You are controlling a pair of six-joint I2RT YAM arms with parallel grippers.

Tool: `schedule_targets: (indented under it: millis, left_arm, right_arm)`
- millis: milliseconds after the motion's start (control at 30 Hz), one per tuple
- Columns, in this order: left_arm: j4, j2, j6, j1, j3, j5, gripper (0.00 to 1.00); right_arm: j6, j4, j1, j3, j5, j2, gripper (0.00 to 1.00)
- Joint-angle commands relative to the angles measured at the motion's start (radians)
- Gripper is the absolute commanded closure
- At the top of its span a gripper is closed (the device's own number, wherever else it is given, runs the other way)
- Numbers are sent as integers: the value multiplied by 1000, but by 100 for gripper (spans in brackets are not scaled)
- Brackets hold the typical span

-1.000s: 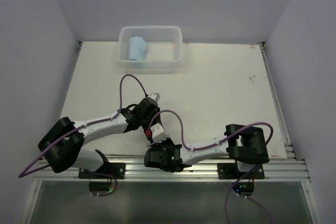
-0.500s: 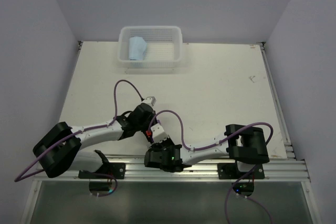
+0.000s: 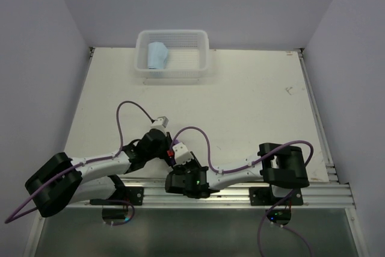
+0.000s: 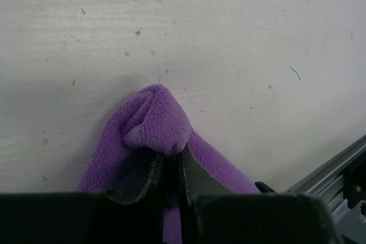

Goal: Roll the towels
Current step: Roll the towel

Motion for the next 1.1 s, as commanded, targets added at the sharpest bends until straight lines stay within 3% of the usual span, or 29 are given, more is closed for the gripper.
schedule_targets:
  millis: [0,167,400,533,733,1067]
  left_arm:
    - [33,-6,-10,5,-46,-86,100]
    - [66,-19,-22,5,-74,-119,100]
    - [128,-33,-22,5,-123,-142,100]
    - [220,-47,-14,4,-168,-142,100]
    - [349,-42,-1,5,-235,-123,100]
    - [524,-27,24,5,-312,-93,100]
  right_arm:
    - [36,-47,12,10,24,-44,61]
    - [19,-36,30,-15,4,-108,42]
    - [-96,125,42,-108,-136,-271,33]
    - [-128,197,42,-147,-248,-387,32]
    - [-80,241,18,-217,-279,-522,32]
    - [136,369,-261,-366,-522,-621,33]
